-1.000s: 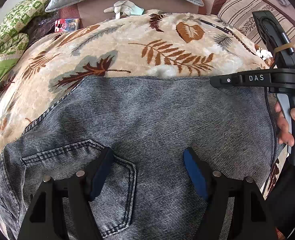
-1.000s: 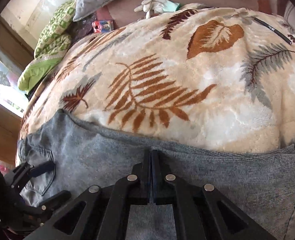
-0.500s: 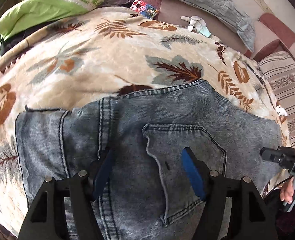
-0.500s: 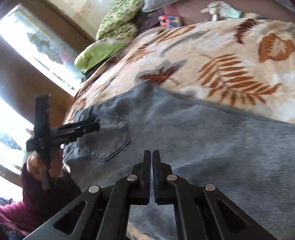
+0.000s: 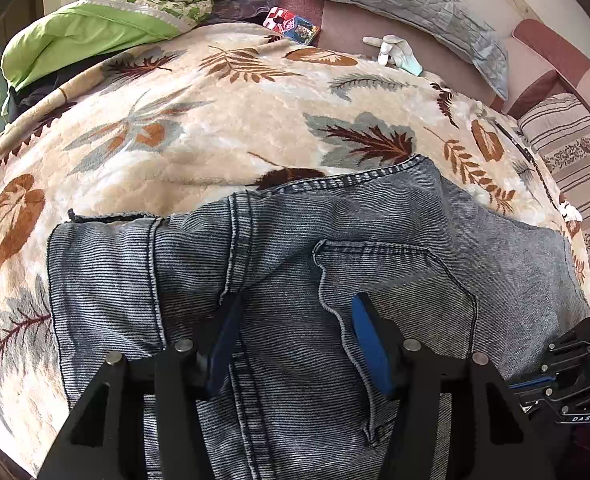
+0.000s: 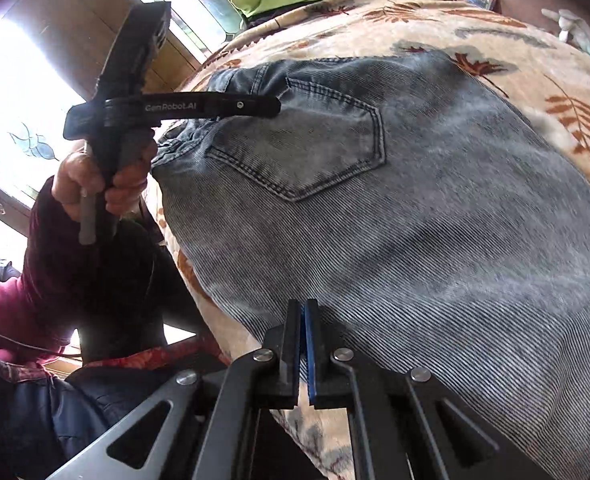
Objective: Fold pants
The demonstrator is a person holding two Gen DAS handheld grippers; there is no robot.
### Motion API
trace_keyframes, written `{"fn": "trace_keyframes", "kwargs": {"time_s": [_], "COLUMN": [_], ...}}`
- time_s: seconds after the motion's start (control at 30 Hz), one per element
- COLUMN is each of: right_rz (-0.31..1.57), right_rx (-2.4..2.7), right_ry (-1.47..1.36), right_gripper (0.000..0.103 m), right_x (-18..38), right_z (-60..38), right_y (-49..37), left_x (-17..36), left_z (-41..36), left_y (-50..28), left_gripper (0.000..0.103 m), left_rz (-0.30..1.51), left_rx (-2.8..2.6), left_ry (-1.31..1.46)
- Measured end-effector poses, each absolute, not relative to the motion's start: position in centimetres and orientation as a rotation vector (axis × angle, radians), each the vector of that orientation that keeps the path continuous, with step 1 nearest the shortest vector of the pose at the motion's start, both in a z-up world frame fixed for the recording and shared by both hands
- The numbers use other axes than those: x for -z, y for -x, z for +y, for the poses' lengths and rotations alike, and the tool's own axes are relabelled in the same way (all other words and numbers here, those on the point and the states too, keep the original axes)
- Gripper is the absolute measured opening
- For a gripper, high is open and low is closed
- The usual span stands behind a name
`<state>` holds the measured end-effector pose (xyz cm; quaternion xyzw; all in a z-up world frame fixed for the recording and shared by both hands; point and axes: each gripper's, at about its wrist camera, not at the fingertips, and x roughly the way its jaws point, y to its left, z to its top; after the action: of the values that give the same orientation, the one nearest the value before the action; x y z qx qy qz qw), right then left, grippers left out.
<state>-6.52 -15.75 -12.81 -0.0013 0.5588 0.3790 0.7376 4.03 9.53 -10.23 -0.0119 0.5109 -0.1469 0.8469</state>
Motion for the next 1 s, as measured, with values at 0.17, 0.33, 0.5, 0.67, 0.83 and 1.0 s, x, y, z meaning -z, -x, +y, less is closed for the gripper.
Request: {"fn": "trace_keyframes", "kwargs": {"time_s": [0.17,0.33,0.5,0.67,0.83,1.0], "right_rz": [1.217,1.139,1.21,1.176,1.146,1.105], "right_rx": [-0.775,-0.698,-0.592,-0.534,-0.388,-0.183], "right_ry": [0.033,0.003,-0.088,-0.225,-0.273,-0.365], "right_gripper": [0.004,0.004,0.004,0.003,0.002,0.001], "right_x": [12.2,10.6,12.5,13.4,13.1,12.6], "right_z": [-17.4,-19.3,-24.9,-32.0,-38.2,-45.8], "right_y": [7.5,7.4,6.9,8.3,10.2,12.4], "left_x": [9.7,8.4,7.8,7.4,7.7,7.4], "left_z": [10.2,8.9,6.7,5.9,4.8,3.0], "left_y": [-4.0,-2.8,-2.2,-2.4,-2.6,-2.1], "left_gripper": [0.049,0.05,0.05,0.05,0.05,0.05], "left_rz": [1.079,1.005,0.958,0.927,0.945,0.929], "left_rx": [0.292,0.24,0.267,0.235,0.238,0.287], "left_ry": [0.069,-0.005,-0.084,-0.129,-0.131,-0.147]}}
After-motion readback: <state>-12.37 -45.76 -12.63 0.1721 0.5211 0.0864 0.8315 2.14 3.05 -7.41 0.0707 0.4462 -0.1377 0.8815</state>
